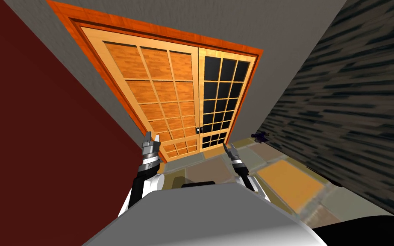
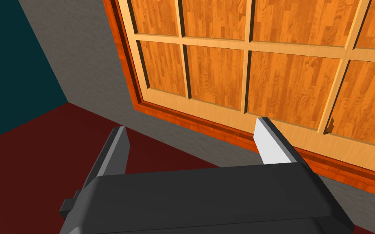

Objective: Pull the door open

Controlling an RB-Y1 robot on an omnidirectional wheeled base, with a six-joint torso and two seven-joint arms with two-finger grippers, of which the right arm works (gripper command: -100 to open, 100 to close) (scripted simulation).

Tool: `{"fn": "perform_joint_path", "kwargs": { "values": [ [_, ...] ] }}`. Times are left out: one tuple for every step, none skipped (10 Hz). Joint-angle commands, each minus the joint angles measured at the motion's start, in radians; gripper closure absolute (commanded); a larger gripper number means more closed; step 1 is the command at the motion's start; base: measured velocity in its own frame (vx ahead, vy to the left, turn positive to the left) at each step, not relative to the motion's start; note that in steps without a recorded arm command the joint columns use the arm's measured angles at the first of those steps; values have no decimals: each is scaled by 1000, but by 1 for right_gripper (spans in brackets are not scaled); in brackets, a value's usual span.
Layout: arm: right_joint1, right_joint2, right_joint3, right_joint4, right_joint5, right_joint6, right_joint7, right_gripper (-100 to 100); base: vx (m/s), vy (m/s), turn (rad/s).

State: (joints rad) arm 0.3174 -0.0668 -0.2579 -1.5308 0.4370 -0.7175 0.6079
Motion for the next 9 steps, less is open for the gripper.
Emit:
{"fn": "perform_joint_path", "kwargs": {
  "values": [
    [-5, 1, -13, 35, 17, -17, 29, -100, 116, 32, 60],
    [-9, 2, -20, 57, 27, -25, 46, -100, 115, 23, 67],
    [-14, 5, -27, 78, 37, -33, 63, -100, 119, 34, 59],
    [-19, 7, -34, 99, 47, -41, 79, -100, 107, 33, 55],
    [-23, 9, -41, 120, 58, -48, 96, -100, 100, 39, 65],
    [-28, 11, -49, 141, 68, -56, 113, -100, 102, 36, 60],
    [-33, 13, -56, 162, 78, -64, 129, -100, 104, 32, 61],
    [-37, 16, -62, 182, 88, -72, 145, -100, 118, 27, 61],
    [-42, 19, -69, 201, 97, -79, 161, -100, 118, 22, 54]
  ]
}}
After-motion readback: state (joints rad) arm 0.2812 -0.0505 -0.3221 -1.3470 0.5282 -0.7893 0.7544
